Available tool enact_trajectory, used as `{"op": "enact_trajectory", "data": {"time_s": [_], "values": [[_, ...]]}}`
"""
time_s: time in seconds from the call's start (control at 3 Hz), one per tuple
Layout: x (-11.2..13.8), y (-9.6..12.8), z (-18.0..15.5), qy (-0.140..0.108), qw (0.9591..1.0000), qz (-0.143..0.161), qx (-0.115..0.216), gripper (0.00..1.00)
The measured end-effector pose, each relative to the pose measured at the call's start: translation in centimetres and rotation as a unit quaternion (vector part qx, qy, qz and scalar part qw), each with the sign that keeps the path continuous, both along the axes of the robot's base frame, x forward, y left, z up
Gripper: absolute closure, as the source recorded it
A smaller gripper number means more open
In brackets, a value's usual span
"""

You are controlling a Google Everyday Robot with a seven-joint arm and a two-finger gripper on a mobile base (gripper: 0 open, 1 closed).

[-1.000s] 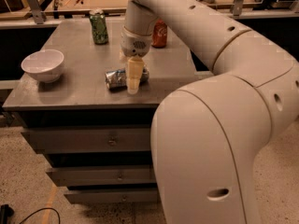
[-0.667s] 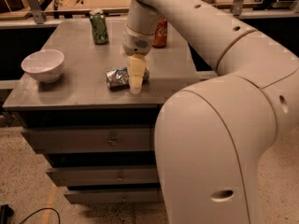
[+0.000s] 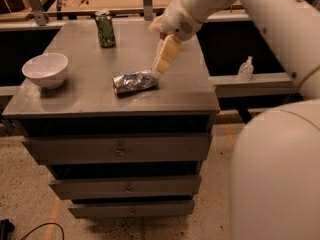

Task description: Knock redbull can over

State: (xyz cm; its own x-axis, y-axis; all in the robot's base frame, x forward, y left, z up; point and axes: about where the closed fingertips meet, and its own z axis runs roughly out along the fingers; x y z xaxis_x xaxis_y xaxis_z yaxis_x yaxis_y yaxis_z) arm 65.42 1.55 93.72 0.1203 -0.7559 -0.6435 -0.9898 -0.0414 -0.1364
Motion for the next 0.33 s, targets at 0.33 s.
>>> {"op": "enact_trajectory", "data": {"time_s": [0.33], "values": [[0.55, -4.11, 2.56, -0.014, 0.9961, -0.055, 0.069, 0.0]]}}
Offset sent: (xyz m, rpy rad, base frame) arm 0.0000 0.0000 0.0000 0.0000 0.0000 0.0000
